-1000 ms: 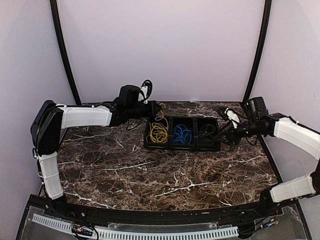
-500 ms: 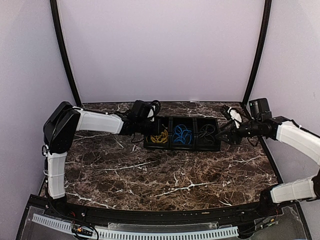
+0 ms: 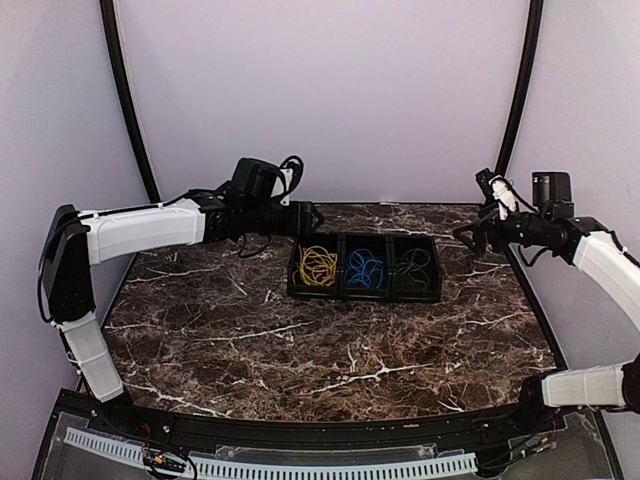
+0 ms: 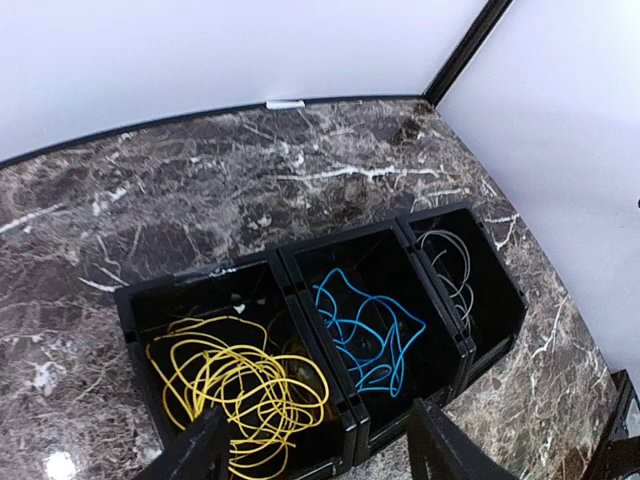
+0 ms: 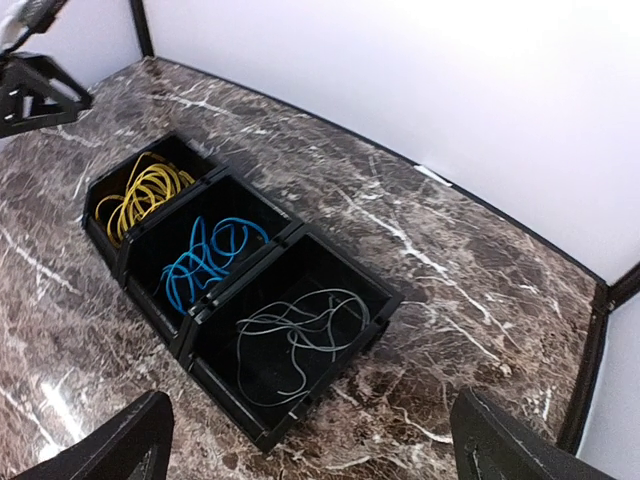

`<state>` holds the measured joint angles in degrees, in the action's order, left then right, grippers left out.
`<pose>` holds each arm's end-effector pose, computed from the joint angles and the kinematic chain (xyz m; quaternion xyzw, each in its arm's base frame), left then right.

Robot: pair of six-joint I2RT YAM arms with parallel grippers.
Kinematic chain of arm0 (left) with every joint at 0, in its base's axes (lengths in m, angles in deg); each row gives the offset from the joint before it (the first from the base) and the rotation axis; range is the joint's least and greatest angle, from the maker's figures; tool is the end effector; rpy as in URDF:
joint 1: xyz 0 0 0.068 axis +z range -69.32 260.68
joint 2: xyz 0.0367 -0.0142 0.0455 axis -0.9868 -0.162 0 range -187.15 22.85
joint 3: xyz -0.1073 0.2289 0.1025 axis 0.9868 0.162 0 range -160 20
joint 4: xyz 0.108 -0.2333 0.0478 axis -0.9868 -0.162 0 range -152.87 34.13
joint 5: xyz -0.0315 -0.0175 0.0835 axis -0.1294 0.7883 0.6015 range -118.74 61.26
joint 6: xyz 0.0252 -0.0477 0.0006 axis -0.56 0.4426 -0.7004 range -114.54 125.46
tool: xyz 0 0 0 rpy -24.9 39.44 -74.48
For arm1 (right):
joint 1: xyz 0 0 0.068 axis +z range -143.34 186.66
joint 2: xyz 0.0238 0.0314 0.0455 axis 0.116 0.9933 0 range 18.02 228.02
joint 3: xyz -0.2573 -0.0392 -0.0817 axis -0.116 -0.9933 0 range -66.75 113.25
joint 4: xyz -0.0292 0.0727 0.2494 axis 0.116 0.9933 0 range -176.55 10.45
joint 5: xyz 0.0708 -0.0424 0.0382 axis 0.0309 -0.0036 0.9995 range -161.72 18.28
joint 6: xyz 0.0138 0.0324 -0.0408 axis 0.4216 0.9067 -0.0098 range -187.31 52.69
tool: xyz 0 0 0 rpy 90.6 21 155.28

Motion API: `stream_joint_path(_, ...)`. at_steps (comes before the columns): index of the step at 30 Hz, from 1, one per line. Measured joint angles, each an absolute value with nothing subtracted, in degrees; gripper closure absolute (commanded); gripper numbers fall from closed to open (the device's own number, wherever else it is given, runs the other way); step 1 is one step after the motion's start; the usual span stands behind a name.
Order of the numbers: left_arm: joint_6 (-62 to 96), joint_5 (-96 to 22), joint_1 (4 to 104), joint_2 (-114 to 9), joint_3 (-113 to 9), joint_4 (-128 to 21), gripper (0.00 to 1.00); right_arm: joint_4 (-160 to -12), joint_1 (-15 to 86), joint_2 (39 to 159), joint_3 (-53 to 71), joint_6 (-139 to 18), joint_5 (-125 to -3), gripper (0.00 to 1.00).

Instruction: Untangle the cables

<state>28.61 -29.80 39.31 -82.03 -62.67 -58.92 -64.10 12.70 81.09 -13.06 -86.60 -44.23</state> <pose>0.3271 -0.2890 0.2848 0.1385 0.8331 -0.2924 0.4486 0.2385 0.0418 0.3125 -0.2988 0.8029 0.1517 0.4929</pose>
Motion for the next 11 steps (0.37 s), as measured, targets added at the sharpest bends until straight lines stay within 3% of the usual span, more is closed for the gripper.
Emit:
stream_joint_path(5,24.26,-25.74,39.31,-74.1,-62.41,-63.61,0.23,-67.33,11.37,78.73,-12.34,-79.43,-50.44,0.02)
stream_joint_path(7,22.62,-23.46,39.31,-70.93,-61.51,-65.34,0.14,-68.58,11.37,77.61,-12.27,-77.13,-53.54,0.02)
stream_joint_path(8,21.88,-22.37,39.31,-69.24,-60.81,-66.17,0.04,-69.01,11.37,77.11,-12.14,-76.06,-55.01,0.01)
stream_joint_path(11,20.68,-19.2,39.31,-64.19,-57.75,-67.46,0.01,-70.41,11.37,75.73,-11.99,-74.07,-57.67,0.01)
